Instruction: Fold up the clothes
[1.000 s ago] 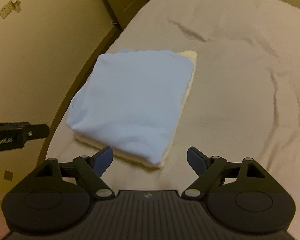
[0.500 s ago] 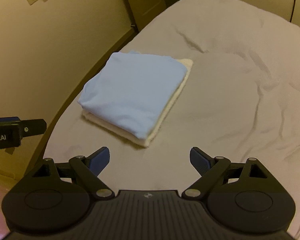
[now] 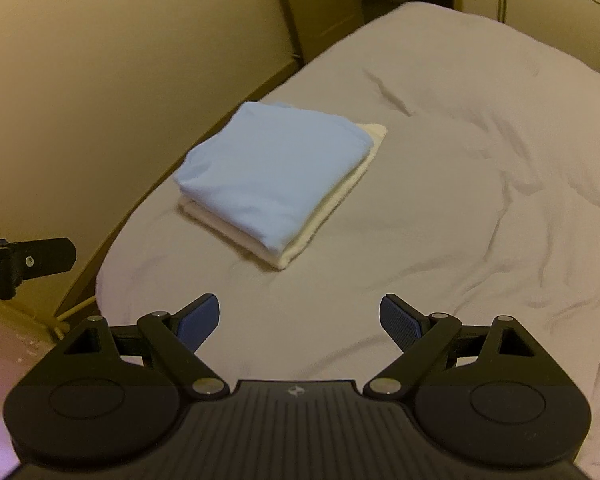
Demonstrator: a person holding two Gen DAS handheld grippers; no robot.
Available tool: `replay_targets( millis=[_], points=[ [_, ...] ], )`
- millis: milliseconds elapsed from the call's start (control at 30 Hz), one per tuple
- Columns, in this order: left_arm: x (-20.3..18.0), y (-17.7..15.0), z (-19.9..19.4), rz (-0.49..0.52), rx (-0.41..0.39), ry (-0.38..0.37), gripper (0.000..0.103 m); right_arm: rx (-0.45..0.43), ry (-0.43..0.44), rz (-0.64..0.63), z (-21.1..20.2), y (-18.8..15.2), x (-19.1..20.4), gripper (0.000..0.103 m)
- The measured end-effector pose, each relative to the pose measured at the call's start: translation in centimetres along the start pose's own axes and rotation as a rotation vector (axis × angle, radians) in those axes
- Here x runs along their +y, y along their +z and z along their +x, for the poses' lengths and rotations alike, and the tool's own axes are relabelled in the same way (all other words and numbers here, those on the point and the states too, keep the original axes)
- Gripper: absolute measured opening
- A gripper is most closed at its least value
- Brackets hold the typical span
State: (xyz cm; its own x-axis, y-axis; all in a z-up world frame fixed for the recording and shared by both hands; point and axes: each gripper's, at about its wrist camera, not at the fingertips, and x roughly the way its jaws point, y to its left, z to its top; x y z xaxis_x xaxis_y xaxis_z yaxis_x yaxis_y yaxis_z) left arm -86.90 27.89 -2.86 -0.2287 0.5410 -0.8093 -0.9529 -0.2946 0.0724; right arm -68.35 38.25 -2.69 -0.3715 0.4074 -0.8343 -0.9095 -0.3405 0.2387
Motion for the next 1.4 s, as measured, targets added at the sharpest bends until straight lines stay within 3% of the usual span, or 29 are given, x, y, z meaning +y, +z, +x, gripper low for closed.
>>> replay_targets(
  millis=[300, 500, 667, 1000, 1400],
  points=[
    [-3.5, -3.3, -3.7, -0.019, -0.069, 0.149, 0.102, -0.02, 0.031, -0.07, -2.8, -1.3, -1.5, 0.09],
    [-4.7, -6.5, -5.3, -0.169, -0.025, 0.118, 0.102, -0.031, 0.04, -0.102, -4.7, -1.9, -3.4, 0.09],
    [-5.9, -8.3, -6.1, -0.211, -0.001, 0.131, 0.102, -0.038, 0.039, -0.145, -5.6, -2.5, -4.6, 0.09],
    [-6.2, -7.8, -5.0, -0.269, 0.071, 0.115, 0.102, -0.02, 0.048, -0.198, -4.8, -1.2, -5.4, 0.09],
    [-5.5, -4.6, -0.3, -0.245, 0.133, 0.078, 0.102, 0.029, 0.011, -0.172, -1.6, 2.5, -4.6, 0.09]
  ],
)
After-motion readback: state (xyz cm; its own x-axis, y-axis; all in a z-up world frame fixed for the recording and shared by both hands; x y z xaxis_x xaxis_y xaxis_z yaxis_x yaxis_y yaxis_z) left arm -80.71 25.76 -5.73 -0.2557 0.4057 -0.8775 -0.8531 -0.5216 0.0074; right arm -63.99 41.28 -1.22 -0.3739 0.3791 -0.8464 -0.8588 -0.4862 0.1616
